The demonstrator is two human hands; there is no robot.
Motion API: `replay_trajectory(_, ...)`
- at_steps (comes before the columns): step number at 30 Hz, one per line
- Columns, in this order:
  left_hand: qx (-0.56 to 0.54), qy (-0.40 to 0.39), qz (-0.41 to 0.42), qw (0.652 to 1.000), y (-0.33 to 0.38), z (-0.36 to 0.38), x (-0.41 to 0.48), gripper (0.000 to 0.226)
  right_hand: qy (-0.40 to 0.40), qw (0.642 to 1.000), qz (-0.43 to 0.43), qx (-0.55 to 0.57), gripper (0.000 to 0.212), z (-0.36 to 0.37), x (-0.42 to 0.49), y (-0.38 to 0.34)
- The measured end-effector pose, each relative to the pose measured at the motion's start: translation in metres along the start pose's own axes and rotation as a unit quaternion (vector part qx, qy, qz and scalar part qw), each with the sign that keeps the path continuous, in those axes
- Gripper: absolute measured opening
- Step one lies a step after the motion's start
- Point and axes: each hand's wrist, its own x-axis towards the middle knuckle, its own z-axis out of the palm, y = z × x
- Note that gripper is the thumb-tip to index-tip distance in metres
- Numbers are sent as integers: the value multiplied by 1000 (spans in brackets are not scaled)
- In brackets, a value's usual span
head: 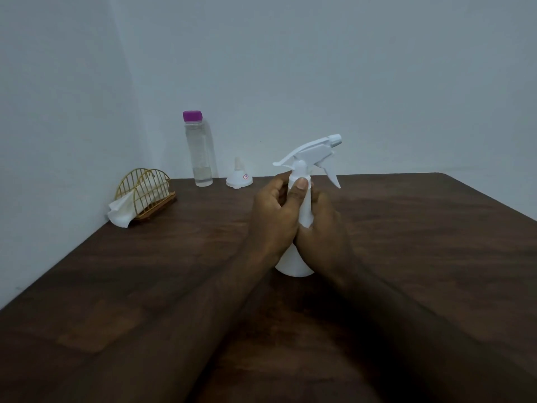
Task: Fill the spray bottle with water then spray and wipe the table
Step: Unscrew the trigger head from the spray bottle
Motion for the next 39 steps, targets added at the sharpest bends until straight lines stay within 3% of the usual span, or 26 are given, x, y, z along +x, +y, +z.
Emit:
replay_trajectory(5, -38, 21, -20, 999, 0, 1, -1, 26, 81, 988, 37, 127, 90, 2, -4, -1)
replay_trajectory(11, -28, 35, -14, 999, 3, 1, -1, 29, 87, 985, 25, 146, 80, 4, -6, -3)
replay_trajectory(15, -59, 13, -35, 998, 3, 2, 0, 44, 101, 986, 25, 130, 85, 3, -7, -4)
replay_trajectory(21, -56, -9, -28, 998, -1, 1, 0, 24, 99, 987, 36, 121, 89, 5, -8, -4)
replay_trajectory(26, -38, 6, -33, 999, -4, 4, 5, 44, 91, 987, 30, 126, 90, 2, -8, -5)
replay_trajectory(32, -47, -27, -21, 998, -4, 3, 1, 21, 93, 988, 28, 121, 91, 4, -7, -4)
replay_trajectory(39, -41, 6, -30, 999, -5, 4, 3, 48, 83, 989, 31, 117, 94, 3, -6, -2)
